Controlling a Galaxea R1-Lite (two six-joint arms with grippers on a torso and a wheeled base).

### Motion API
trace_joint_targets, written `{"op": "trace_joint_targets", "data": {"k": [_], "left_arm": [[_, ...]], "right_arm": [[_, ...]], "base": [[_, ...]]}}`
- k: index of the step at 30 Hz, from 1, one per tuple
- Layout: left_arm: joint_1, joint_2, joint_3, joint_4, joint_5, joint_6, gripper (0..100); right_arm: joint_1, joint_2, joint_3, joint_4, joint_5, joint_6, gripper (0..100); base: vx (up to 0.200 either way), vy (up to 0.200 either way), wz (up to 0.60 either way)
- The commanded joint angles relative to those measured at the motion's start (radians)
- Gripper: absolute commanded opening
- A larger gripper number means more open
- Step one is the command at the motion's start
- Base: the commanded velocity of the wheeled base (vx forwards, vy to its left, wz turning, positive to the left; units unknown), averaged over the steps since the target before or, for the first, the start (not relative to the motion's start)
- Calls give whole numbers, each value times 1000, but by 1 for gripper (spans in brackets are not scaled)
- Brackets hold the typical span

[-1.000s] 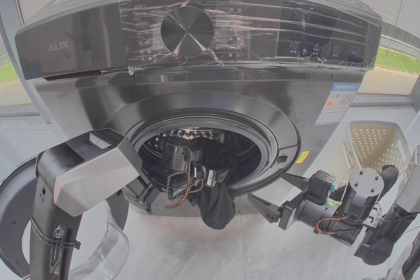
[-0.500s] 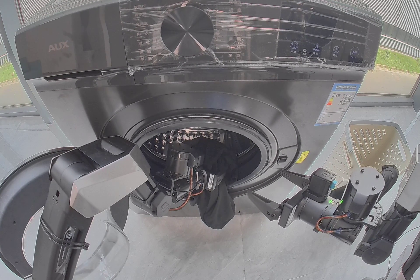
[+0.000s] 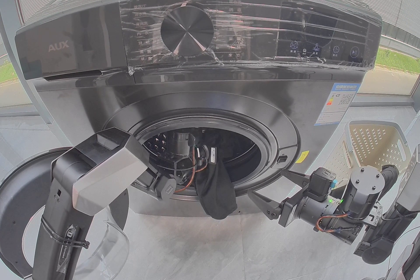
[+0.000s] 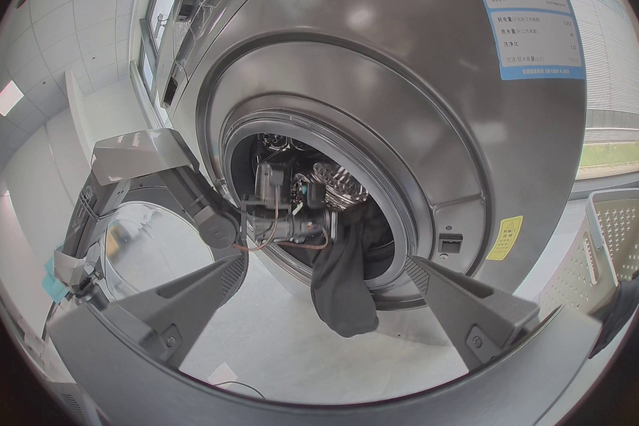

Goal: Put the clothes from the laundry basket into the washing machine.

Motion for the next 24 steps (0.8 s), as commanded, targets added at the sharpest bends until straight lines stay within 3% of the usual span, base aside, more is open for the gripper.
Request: {"op": "trace_joint_targets", "data": {"k": [1, 8, 9, 16, 24], "left_arm": [[16, 34, -122, -35, 44, -18, 0], [16, 64, -142, -58, 58, -16, 0], [16, 64, -142, -58, 58, -15, 100], [11, 24, -66, -56, 57, -15, 100], [-20, -88, 174, -43, -28, -10, 100]], "right_arm": [[0, -1, -5, -1, -1, 1, 100], [-7, -3, -3, 1, 1, 1, 100], [-7, -1, -2, -1, 1, 2, 100], [-7, 0, -2, 1, 1, 2, 100], [-7, 2, -2, 1, 1, 2, 100]], "base": [[0, 0, 0], [0, 0, 0], [0, 0, 0], [0, 0, 0], [0, 0, 0]]}}
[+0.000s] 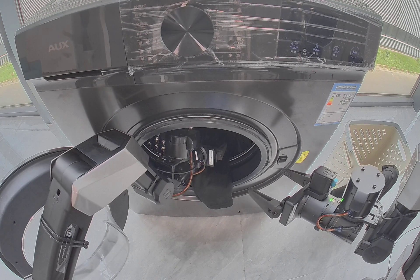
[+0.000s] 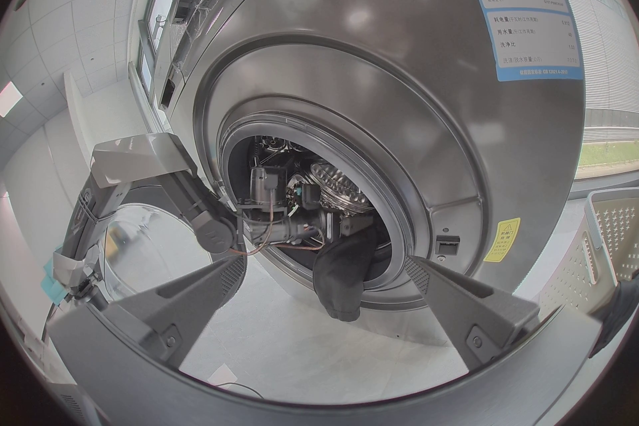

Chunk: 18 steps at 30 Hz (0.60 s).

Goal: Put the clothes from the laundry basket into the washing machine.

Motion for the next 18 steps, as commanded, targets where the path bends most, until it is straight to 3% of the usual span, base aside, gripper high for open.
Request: {"op": "trace_joint_targets", "data": {"k": [1, 10, 12, 17, 18], "left_arm": [[-27, -87, 152, 6, -51, 5, 100], [-44, -39, 195, 6, -71, 18, 100], [-39, -1, 185, -4, -71, 44, 100], [-33, 33, 172, -7, -69, 56, 100], [-33, 36, 172, -10, -71, 56, 0]], "right_arm": [[1, 3, 0, 0, 0, 0, 100], [0, 0, 2, 0, 0, 0, 100], [0, 0, 2, 0, 0, 0, 100], [0, 0, 0, 0, 0, 0, 100], [0, 0, 0, 0, 0, 0, 100]], "base": [[0, 0, 0], [0, 0, 0], [0, 0, 0], [0, 0, 0], [0, 0, 0]]}}
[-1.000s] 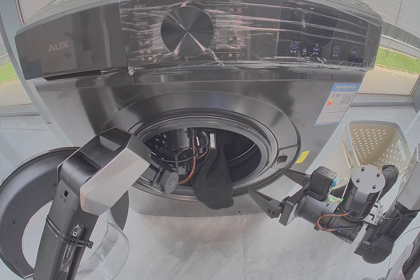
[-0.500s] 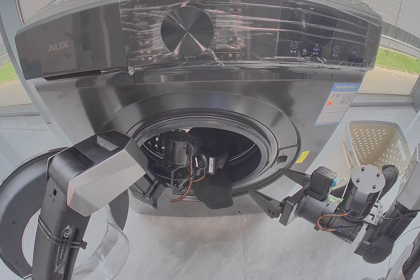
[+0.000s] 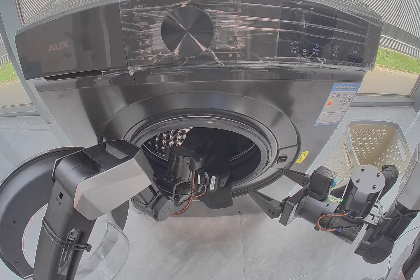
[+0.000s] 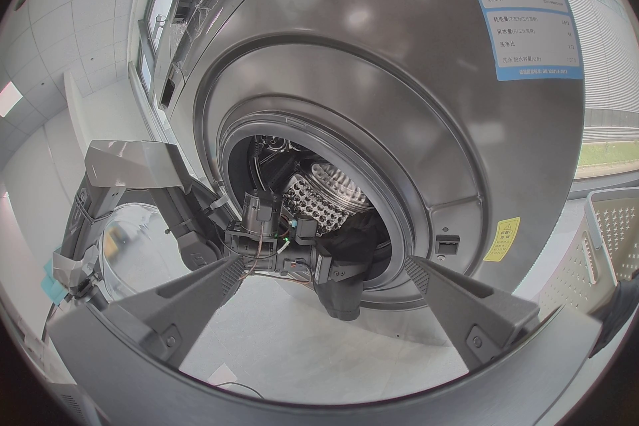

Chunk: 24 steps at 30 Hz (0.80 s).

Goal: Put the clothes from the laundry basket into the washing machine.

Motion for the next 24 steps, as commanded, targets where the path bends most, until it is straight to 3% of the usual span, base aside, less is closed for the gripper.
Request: {"op": "trace_joint_targets", "data": {"k": [1, 11, 14, 18, 24], "left_arm": [[3, 37, -4, 2, 0, -1, 0], [17, 37, -104, -27, 17, -13, 0], [39, 37, -166, -33, 46, -16, 0], [60, 44, -289, -51, 93, -44, 0], [74, 90, -403, -74, 138, -44, 0]], "right_arm": [[0, -2, -1, -1, 0, 0, 100], [0, -3, -2, -2, 0, 0, 100], [1, -3, -2, -2, 0, 0, 100], [1, -2, -2, -2, 0, 0, 100], [1, -2, -2, -1, -1, 0, 100]], "base": [[0, 0, 0], [0, 0, 0], [0, 0, 0], [0, 0, 0], [0, 0, 0]]}}
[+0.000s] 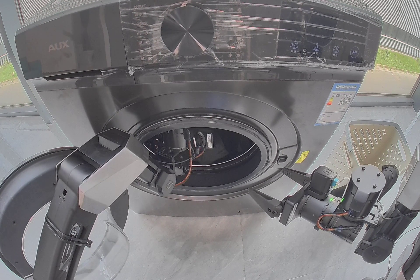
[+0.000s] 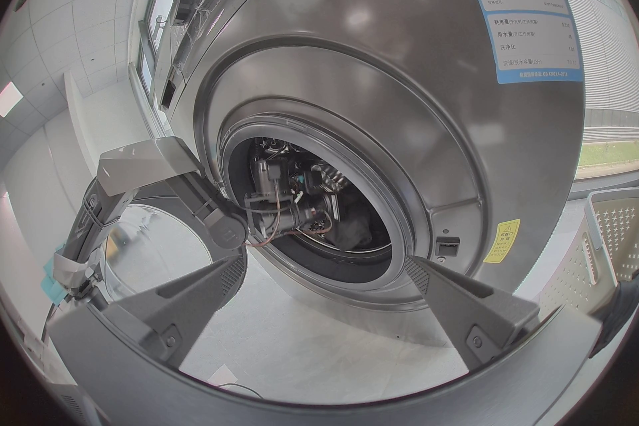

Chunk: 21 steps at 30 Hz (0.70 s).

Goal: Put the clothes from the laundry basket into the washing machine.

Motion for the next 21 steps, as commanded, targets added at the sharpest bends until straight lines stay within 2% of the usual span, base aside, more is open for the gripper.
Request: {"op": "trace_joint_targets", "data": {"k": [1, 6, 14, 15, 21], "left_arm": [[17, 44, -99, -16, 28, -4, 0], [20, 72, -148, -22, 48, -4, 0], [18, 72, -140, -27, 50, -4, 0], [18, 72, -137, -30, 50, -4, 100], [9, 67, -122, -32, 50, -13, 100]], "right_arm": [[1, 0, 0, 1, -1, 0, 100], [-1, 0, 0, 1, 1, 0, 100], [1, 2, 2, 1, 1, 0, 100], [-1, 2, 0, 1, 1, 0, 100], [-1, 2, 2, 1, 1, 2, 100]], "base": [[0, 0, 0], [0, 0, 0], [0, 0, 0], [0, 0, 0], [0, 0, 0]]}}
